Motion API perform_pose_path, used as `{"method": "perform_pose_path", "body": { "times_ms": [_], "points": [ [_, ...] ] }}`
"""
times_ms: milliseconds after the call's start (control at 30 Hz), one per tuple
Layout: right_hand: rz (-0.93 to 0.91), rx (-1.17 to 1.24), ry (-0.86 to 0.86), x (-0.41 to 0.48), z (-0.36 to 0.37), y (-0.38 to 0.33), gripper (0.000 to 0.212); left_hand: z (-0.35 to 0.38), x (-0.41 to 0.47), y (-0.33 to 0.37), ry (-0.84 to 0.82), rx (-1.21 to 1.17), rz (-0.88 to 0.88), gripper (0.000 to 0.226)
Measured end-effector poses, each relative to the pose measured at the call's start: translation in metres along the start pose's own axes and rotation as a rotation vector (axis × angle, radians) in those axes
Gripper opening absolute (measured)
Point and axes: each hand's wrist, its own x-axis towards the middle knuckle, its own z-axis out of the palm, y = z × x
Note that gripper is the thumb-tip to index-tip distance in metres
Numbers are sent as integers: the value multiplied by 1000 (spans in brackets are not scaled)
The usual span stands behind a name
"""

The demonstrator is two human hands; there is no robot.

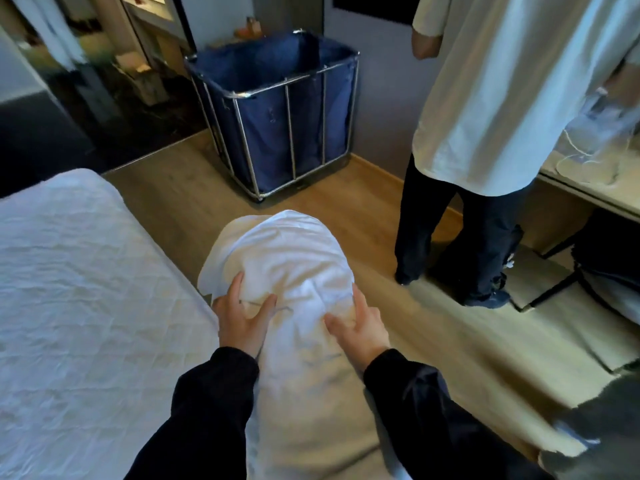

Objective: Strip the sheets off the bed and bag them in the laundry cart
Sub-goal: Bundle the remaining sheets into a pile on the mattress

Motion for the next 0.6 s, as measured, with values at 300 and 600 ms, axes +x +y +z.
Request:
{"method": "perform_pose_path", "body": {
  "times_ms": [300,600],
  "points": [
    [-190,-161,-191,216,16,-97,66,30,199,46,88,127,-95,86],
    [-348,-175,-474,395,91,-246,62,-20,376,82,404,148,-212,68]
  ]
}}
